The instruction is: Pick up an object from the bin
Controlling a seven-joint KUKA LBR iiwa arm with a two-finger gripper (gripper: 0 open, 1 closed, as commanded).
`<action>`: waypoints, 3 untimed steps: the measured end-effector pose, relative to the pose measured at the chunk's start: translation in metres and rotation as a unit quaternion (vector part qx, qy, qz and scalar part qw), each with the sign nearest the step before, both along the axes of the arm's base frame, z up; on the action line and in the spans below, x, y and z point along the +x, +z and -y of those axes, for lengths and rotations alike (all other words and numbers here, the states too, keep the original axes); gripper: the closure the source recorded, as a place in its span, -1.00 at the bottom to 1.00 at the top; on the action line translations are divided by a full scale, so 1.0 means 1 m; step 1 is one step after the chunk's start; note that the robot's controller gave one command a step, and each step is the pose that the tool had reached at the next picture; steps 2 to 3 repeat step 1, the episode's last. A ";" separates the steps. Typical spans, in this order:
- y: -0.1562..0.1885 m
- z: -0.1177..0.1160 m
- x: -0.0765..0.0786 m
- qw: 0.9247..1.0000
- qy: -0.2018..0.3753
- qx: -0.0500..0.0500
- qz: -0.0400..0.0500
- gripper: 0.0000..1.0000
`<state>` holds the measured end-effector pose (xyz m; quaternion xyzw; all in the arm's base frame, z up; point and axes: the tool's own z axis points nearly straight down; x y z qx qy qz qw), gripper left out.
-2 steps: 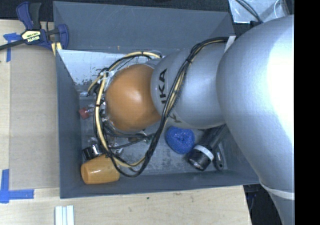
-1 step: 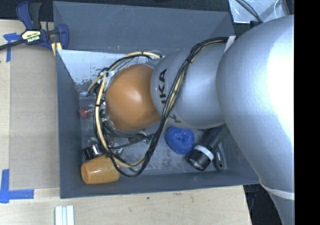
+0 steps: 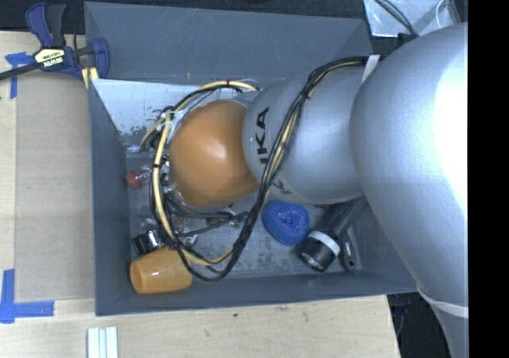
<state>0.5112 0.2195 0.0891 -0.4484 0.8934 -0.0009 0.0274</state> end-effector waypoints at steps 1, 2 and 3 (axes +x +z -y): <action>0.024 0.001 -0.005 1.000 0.002 -0.004 -0.009 1.00; 0.024 0.001 -0.005 1.000 0.002 -0.004 -0.009 1.00; 0.024 0.001 -0.005 1.000 0.002 -0.004 -0.009 1.00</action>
Offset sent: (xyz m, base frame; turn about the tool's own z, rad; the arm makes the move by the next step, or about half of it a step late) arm 0.0001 0.0001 0.0197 0.0000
